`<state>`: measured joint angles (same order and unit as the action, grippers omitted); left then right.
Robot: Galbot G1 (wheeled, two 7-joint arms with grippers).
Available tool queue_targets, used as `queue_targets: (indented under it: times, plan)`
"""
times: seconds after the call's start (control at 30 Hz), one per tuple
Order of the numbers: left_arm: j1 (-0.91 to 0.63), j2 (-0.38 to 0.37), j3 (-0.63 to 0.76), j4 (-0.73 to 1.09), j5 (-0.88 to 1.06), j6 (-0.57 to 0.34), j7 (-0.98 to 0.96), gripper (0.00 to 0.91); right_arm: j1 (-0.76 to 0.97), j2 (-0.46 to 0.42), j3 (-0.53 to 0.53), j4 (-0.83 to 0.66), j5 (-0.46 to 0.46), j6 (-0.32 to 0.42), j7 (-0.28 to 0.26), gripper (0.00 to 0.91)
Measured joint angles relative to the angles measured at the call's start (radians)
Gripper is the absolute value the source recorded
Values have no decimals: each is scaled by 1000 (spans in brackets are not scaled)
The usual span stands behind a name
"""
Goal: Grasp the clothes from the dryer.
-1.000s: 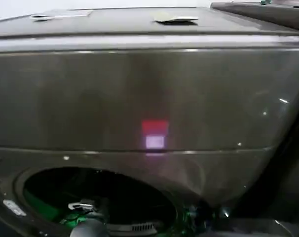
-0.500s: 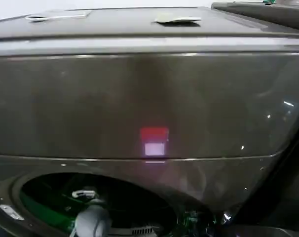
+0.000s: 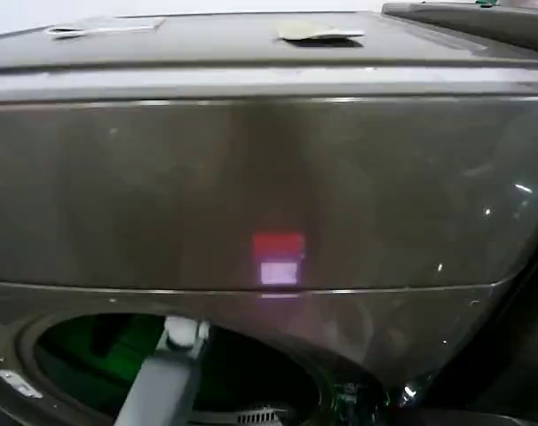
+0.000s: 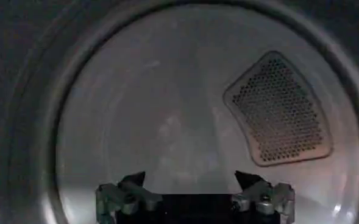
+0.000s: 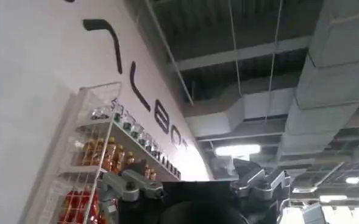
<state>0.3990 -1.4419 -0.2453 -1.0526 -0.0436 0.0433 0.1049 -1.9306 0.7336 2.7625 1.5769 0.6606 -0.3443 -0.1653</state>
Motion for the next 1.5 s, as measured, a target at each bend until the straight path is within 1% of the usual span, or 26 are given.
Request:
queue_targets:
  times: [0.17, 0.4, 0.7, 0.97, 1.17, 1.37, 1.4, 1.43, 1.47, 1.5]
  plan:
    - [-111, 5, 39, 165, 157, -38, 180, 907, 10, 2, -11, 9, -2, 0, -8, 907]
    - [-260, 23, 157, 379, 409, -109, 422, 907, 10, 14, -13, 12, -4, 4, -18, 907]
    - [-404, 40, 295, 556, 685, -177, 674, 907, 16, 30, -22, 29, -6, 6, -28, 907]
    - [-484, 22, 365, 655, 888, -179, 824, 907, 20, 37, -27, 41, -6, 6, -32, 907]
    - [-501, 4, 410, 704, 959, -173, 881, 907, 19, 42, -28, 48, -6, 6, -35, 907]
    - [-508, -19, 444, 747, 988, -164, 905, 907, 17, 48, -27, 50, -6, 8, -37, 907]
    - [-510, -23, 447, 754, 991, -163, 909, 865, 16, 48, -27, 50, -6, 8, -37, 907]
    - [-510, -25, 449, 760, 992, -162, 911, 751, 14, 49, -25, 50, -6, 9, -38, 907]
    - [-512, -28, 451, 766, 992, -160, 913, 546, 13, 50, -24, 50, -6, 10, -38, 907]
    - [-512, -30, 452, 772, 991, -159, 916, 444, 13, 50, -24, 50, -6, 10, -39, 907]
